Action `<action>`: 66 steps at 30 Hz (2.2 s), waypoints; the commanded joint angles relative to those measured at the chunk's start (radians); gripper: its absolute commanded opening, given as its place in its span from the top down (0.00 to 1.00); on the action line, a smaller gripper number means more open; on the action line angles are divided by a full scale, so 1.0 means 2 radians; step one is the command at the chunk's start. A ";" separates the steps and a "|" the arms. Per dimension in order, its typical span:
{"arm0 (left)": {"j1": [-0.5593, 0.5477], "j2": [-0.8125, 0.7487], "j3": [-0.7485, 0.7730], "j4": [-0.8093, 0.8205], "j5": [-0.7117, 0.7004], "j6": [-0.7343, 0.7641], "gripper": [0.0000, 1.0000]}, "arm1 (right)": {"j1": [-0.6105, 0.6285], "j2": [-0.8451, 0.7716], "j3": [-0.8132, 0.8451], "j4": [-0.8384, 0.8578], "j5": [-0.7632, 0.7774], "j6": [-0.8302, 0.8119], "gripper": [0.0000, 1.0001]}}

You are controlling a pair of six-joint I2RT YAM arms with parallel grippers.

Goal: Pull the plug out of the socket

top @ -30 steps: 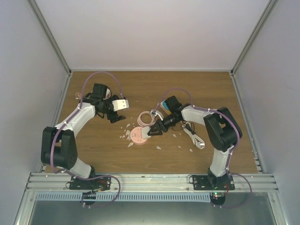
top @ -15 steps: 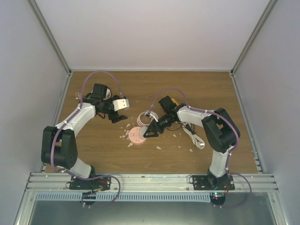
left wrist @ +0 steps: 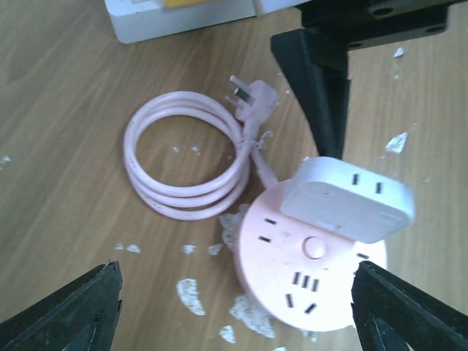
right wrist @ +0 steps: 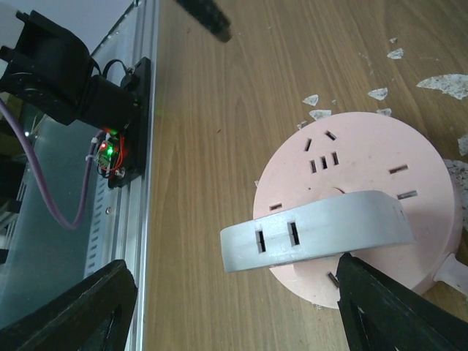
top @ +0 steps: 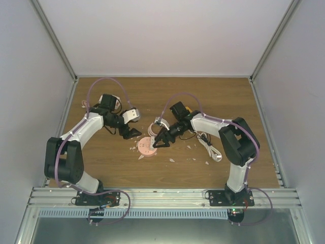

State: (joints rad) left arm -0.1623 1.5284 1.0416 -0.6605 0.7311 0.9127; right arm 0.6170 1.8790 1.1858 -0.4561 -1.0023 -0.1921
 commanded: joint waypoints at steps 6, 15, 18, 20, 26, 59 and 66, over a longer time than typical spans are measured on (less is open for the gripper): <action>-0.008 -0.057 -0.018 -0.078 0.072 -0.099 0.14 | 0.005 0.005 0.025 0.009 -0.038 -0.016 0.23; -0.075 -0.090 -0.032 -0.046 -0.055 -0.270 0.21 | -0.009 -0.024 0.014 0.002 -0.041 -0.039 0.23; -0.107 -0.097 -0.037 -0.039 -0.101 -0.306 0.25 | -0.027 -0.046 0.005 0.010 -0.026 -0.041 0.23; -0.119 -0.100 -0.033 -0.036 -0.110 -0.328 0.27 | -0.042 -0.057 -0.002 0.015 -0.019 -0.040 0.23; -0.163 -0.081 -0.020 -0.040 -0.166 -0.402 0.33 | -0.100 -0.091 -0.028 0.053 -0.010 -0.015 0.23; -0.267 0.046 0.048 -0.049 -0.377 -0.460 0.90 | -0.136 -0.145 -0.084 0.088 -0.025 -0.015 0.22; -0.267 0.038 0.018 -0.049 -0.392 -0.346 1.00 | -0.136 -0.147 -0.089 0.076 -0.033 -0.050 0.21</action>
State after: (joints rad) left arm -0.6937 1.6169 1.1252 -0.7883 0.0181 0.0616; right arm 0.3531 1.6154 1.0267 -0.2916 -1.0351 -0.2272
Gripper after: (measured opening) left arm 0.160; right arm 0.782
